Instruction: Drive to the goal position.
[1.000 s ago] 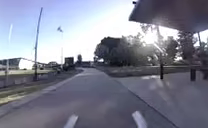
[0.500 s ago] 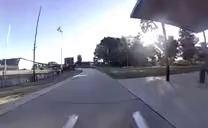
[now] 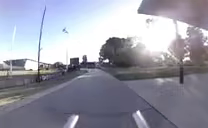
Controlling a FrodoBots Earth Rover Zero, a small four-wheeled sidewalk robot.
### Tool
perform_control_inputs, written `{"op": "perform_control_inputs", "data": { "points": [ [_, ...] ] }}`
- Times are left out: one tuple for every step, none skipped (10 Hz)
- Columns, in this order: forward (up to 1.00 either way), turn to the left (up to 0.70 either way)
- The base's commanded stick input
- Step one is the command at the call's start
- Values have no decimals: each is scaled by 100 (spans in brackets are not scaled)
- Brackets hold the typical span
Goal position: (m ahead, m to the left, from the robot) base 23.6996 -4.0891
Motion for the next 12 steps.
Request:
{"op": "perform_control_inputs", "data": {
  "points": [
    [100, 5],
    [100, 0],
    [100, 0],
    [100, 0],
    [100, 0],
    [100, 0],
    [100, 0],
    [100, 0],
    [100, 40],
    [100, 40],
    [100, 28],
    [100, 6]
  ]
}}
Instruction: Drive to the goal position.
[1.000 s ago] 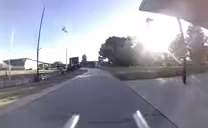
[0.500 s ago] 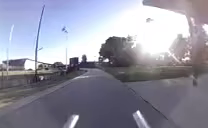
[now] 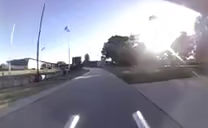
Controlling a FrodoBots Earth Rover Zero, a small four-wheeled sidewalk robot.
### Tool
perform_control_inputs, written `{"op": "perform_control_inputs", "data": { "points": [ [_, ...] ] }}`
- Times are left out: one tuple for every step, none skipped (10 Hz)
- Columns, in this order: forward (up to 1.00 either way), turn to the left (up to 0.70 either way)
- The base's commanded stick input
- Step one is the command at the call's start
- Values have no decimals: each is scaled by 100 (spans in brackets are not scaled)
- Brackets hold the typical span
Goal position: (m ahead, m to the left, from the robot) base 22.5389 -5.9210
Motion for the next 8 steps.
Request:
{"op": "perform_control_inputs", "data": {
  "points": [
    [100, 0],
    [100, 0],
    [100, 0],
    [100, 0],
    [100, 0],
    [100, 0],
    [100, 0],
    [100, 0]
  ]
}}
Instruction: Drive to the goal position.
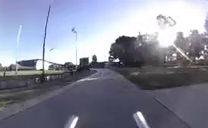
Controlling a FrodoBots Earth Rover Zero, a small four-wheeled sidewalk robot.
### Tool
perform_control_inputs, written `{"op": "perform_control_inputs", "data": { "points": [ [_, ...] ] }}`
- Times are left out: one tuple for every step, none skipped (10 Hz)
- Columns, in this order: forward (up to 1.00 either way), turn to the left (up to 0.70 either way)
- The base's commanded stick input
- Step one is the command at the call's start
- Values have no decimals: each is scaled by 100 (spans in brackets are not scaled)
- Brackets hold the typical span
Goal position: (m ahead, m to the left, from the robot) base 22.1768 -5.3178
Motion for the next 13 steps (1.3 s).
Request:
{"op": "perform_control_inputs", "data": {
  "points": [
    [100, 0],
    [100, 0],
    [100, 0],
    [100, 0],
    [100, 0],
    [100, 0],
    [100, 0],
    [100, 0],
    [100, 0],
    [100, 0],
    [100, 0],
    [100, 0],
    [100, 0]
  ]
}}
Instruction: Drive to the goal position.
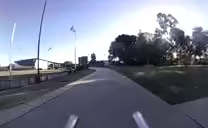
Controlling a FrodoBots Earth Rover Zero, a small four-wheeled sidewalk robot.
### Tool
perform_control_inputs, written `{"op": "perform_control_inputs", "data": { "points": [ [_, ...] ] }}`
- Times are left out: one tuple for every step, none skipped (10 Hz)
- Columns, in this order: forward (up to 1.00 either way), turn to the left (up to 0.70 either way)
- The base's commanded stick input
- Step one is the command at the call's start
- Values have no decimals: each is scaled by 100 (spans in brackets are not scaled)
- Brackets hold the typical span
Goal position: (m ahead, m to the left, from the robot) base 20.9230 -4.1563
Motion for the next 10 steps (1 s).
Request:
{"op": "perform_control_inputs", "data": {
  "points": [
    [100, 0],
    [100, 0],
    [100, 0],
    [100, 0],
    [100, 0],
    [100, 0],
    [100, 0],
    [100, 0],
    [100, 0],
    [100, 0]
  ]
}}
